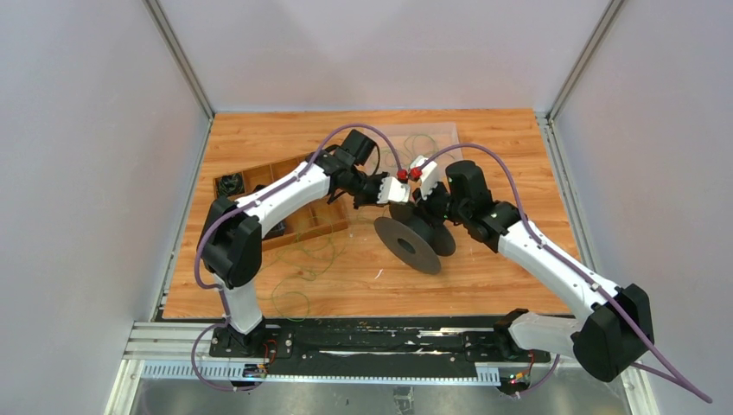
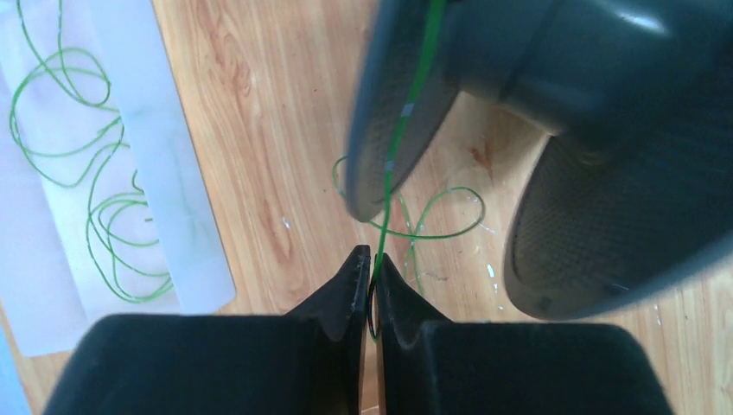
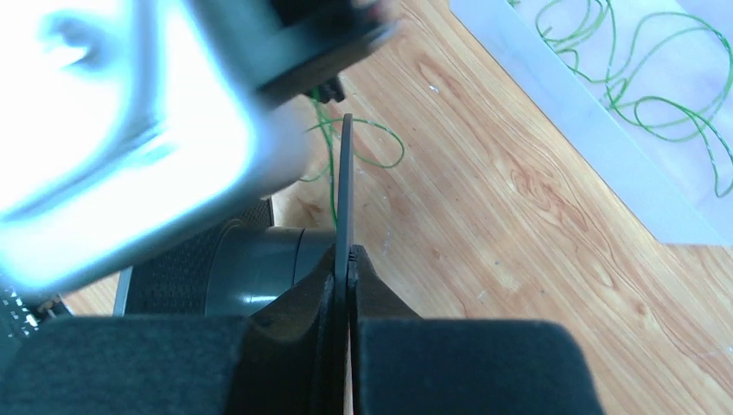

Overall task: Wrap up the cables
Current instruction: Wrap the cable around the cable reel.

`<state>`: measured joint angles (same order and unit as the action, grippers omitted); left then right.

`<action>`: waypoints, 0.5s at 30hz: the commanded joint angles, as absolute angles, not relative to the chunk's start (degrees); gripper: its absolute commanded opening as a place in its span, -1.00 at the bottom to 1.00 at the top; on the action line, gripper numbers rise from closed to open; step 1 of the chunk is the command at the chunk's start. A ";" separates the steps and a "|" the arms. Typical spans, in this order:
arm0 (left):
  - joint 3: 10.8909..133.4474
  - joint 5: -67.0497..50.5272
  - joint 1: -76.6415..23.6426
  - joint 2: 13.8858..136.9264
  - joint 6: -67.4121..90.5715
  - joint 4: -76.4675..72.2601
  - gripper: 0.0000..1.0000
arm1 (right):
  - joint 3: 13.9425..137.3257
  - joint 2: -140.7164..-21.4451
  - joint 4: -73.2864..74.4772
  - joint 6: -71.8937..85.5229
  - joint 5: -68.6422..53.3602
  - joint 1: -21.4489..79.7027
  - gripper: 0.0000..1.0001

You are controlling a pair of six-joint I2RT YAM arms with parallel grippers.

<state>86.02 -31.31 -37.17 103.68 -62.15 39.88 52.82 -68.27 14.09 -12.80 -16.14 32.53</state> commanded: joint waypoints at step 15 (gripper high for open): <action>80.96 -31.76 -36.56 100.29 -57.28 32.45 -0.99 | 52.77 -67.76 12.94 -15.12 -18.65 33.00 -0.89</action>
